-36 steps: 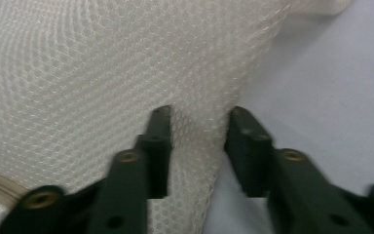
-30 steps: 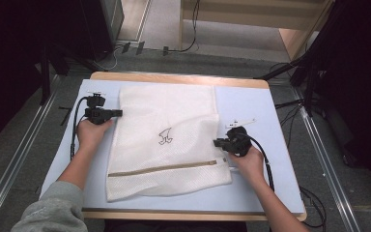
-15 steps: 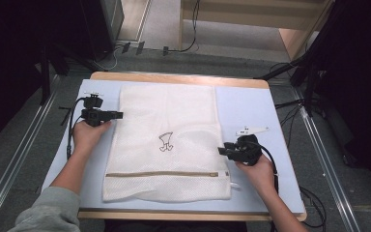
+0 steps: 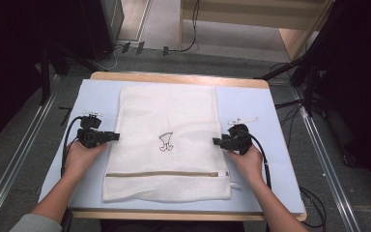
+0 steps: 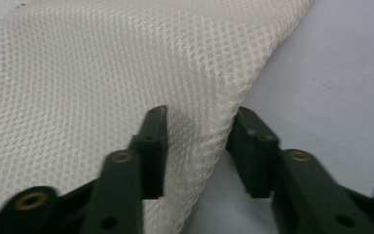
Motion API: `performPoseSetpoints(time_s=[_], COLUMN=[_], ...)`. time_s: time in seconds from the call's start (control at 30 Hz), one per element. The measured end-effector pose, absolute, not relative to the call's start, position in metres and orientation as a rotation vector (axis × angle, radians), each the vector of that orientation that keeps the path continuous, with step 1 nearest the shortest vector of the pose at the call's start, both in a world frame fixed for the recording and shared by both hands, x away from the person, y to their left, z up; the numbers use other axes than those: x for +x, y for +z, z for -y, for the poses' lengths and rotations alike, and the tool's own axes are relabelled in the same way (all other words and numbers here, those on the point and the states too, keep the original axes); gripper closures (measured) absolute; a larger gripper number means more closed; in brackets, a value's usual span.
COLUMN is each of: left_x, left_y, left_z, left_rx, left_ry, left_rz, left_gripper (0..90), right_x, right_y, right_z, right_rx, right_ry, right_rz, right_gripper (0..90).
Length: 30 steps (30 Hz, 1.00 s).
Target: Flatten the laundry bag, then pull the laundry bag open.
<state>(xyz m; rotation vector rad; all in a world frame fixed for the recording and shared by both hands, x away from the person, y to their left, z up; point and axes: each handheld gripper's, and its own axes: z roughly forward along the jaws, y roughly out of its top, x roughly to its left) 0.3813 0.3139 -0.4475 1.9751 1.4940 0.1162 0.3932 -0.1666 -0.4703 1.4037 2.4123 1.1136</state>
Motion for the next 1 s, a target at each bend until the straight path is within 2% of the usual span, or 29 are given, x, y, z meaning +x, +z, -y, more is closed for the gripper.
performPoseSetpoints(time_s=[0.07, 0.17, 0.63, 0.73, 0.83, 0.87, 1.0], left_x=[0.382, 0.389, 0.444, 0.446, 0.443, 0.440, 0.429], left_y=[-0.449, -0.447, -0.448, -0.451, -0.445, -0.441, -0.427], left_z=[-0.308, -0.303, -0.308, -0.311, -0.314, -0.315, -0.315], left_rx=[1.998, 2.001, 1.907, 1.901, 1.901, 1.889, 1.884], left_ry=[0.128, 0.117, 0.193, 0.165, 0.163, 0.171, 0.146], left_rz=[-1.477, -1.462, -1.435, -1.442, -1.428, -1.411, -1.374], left_gripper=[80.4, 86.7, 86.7, 82.7, 70.0, 68.3, 57.8], right_x=[0.394, 0.397, 0.445, 0.452, 0.449, 0.448, 0.434], right_y=[-0.470, -0.469, -0.469, -0.474, -0.473, -0.471, -0.461], right_z=[0.166, 0.167, 0.174, 0.173, 0.174, 0.175, 0.181], right_rx=[1.396, 1.388, 1.416, 1.438, 1.443, 1.440, 1.395], right_ry=[1.092, 1.078, 1.130, 1.134, 1.130, 1.129, 1.153], right_rz=[-2.433, -2.442, -2.325, -2.312, -2.329, -2.337, -2.338], right_gripper=[83.1, 86.0, 85.4, 82.0, 71.7, 68.8, 65.7])
